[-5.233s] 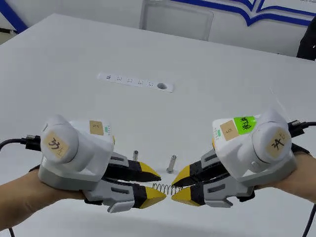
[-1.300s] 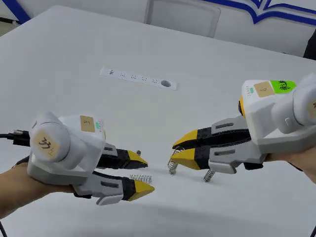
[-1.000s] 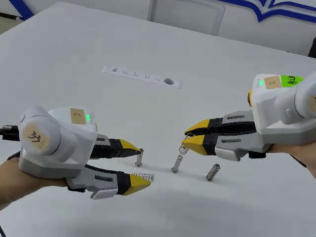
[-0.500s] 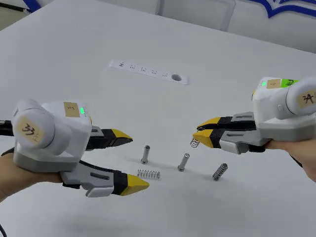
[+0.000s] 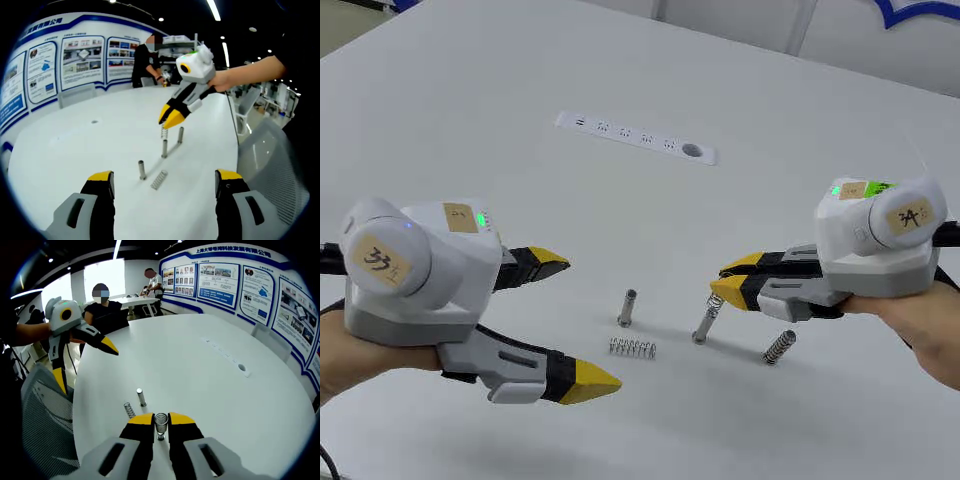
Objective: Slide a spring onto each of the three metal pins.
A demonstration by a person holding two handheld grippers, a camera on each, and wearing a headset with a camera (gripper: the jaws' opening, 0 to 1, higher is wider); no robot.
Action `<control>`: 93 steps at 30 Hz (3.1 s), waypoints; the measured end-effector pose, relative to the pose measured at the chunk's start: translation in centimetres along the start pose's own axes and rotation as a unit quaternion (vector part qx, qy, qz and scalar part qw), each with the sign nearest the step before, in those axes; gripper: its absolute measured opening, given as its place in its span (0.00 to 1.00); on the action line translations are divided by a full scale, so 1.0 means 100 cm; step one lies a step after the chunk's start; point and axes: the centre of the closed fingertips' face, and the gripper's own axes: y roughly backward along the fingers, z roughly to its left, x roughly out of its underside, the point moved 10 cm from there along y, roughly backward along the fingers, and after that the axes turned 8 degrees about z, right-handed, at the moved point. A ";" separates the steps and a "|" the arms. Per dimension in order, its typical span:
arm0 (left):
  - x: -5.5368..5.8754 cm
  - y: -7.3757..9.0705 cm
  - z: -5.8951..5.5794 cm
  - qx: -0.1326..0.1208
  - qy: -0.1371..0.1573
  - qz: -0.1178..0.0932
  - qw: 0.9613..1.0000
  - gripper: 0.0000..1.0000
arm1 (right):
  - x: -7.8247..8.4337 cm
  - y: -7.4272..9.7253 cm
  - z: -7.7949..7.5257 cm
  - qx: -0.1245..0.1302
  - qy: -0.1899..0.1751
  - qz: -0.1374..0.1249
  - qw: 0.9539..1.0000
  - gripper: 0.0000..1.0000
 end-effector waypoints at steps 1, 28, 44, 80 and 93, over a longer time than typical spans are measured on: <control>0.000 0.000 0.000 -0.001 0.002 -0.001 1.000 0.86 | 0.000 -0.001 0.000 -0.001 -0.001 0.001 1.000 0.11; -0.003 0.004 0.002 -0.006 0.025 -0.024 0.999 0.89 | 0.024 -0.029 0.003 0.006 -0.006 0.041 0.999 0.11; -0.003 0.007 0.001 -0.004 0.027 -0.019 0.999 0.88 | 0.035 -0.041 0.005 0.011 -0.004 0.056 0.998 0.11; -0.012 0.012 0.002 -0.009 0.008 -0.027 1.000 0.87 | 0.001 -0.038 0.050 -0.008 0.089 0.050 0.995 0.17; -0.002 0.013 0.002 -0.013 0.014 -0.016 1.000 0.87 | 0.001 -0.070 0.069 -0.042 0.135 0.093 0.986 0.17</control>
